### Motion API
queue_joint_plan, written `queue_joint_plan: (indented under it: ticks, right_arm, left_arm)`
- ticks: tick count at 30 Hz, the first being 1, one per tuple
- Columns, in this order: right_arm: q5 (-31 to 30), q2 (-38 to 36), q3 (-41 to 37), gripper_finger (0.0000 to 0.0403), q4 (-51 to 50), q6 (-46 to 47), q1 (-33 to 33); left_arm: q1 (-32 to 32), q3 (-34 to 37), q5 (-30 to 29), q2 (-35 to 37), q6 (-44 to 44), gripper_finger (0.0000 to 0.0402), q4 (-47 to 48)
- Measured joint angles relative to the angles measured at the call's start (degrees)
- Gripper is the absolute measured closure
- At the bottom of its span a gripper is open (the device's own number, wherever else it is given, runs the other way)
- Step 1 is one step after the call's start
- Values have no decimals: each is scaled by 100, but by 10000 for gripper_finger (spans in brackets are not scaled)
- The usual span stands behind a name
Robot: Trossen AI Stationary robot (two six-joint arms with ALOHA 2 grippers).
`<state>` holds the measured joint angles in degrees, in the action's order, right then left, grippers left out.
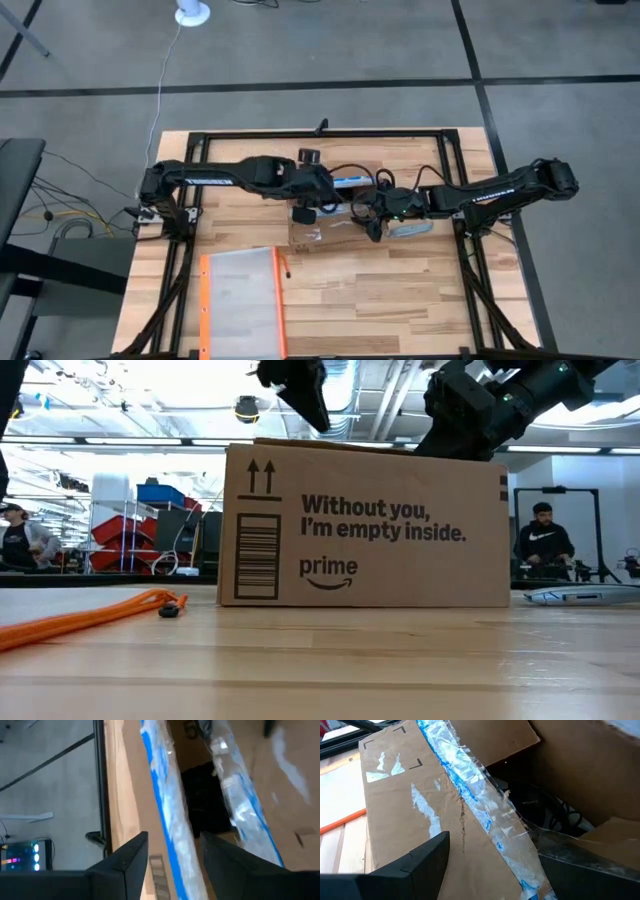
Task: Unpack boxes
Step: Open the cardboard box with the silver cutter
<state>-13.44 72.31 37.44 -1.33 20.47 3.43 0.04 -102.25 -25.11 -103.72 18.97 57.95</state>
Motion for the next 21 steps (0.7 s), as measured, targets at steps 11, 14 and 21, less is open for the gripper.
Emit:
queue_joint_plan:
  ticks: [11, 14, 21]
  right_arm:
    - [13, -47, -1, 122, -164, -22, 107]
    - [12, -46, -1, 122, -168, -22, 139]
    - [40, -48, -1, 122, -166, 26, 276]
  left_arm:
    - [160, -35, -643, -377, -123, 329, 78]
    - [459, -205, -319, -284, -95, 388, 132]
    - [1538, -893, 2221, -237, -224, 400, 494]
